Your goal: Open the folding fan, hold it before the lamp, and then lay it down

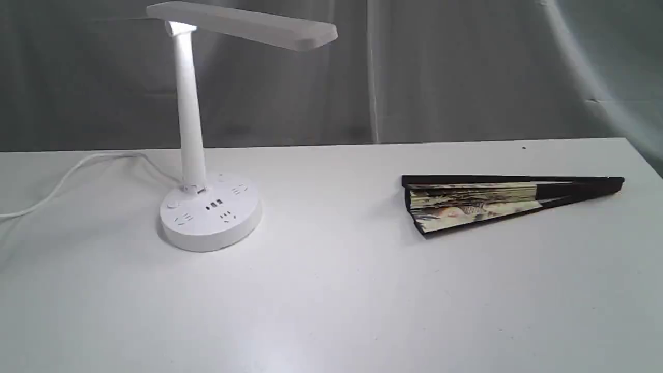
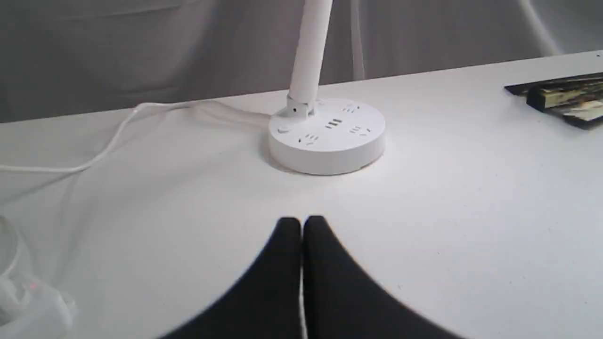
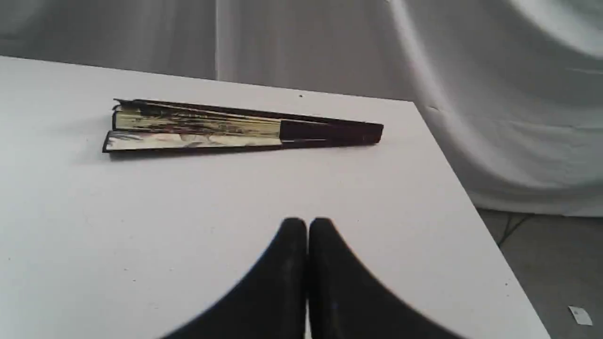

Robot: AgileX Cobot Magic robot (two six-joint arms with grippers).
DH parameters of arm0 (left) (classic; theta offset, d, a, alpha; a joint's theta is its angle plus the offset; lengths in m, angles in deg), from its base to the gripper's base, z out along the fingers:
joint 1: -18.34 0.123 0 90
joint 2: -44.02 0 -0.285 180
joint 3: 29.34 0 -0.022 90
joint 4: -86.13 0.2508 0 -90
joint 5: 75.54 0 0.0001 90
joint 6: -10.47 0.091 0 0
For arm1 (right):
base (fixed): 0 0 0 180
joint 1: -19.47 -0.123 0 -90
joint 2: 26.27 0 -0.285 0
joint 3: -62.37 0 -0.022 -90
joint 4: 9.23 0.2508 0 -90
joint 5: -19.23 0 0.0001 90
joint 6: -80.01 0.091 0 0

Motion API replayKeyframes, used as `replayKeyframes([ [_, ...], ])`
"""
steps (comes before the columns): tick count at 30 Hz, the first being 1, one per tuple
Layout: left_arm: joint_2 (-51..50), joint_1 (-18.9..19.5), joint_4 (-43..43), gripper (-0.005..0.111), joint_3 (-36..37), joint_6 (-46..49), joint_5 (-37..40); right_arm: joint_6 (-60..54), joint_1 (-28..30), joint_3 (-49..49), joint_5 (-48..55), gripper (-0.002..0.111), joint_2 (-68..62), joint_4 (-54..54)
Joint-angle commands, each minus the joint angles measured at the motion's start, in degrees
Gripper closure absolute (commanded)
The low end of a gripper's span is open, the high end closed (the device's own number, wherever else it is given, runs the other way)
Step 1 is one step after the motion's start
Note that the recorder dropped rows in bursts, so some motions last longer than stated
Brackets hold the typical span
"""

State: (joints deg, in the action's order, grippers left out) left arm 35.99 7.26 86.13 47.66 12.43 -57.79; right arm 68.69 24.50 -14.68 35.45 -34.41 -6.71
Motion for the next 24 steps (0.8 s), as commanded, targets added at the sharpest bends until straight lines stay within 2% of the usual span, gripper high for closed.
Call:
replayKeyframes([
  [1,0.2,0.2,-0.7,0.107,0.2,0.0,0.4,-0.2,0.1,-0.2,-1.1,0.108,0.0,-0.2],
  [18,0.2,0.2,-1.0,0.107,0.2,0.0,0.4,-0.2,0.1,-0.2,-2.4,0.108,0.0,-0.2],
  [20,0.2,0.2,2.6,0.107,0.2,2.6,-0.1,-0.2,0.1,-0.2,-2.4,0.108,0.0,-0.2],
  [22,0.2,0.2,6.9,0.107,0.2,4.2,-3.2,-0.2,0.1,-0.2,-2.4,0.108,0.0,-0.2],
  [24,0.2,0.2,3.8,0.107,0.2,1.9,-8.2,-0.2,0.1,-0.2,-2.4,0.108,0.0,-0.2],
])
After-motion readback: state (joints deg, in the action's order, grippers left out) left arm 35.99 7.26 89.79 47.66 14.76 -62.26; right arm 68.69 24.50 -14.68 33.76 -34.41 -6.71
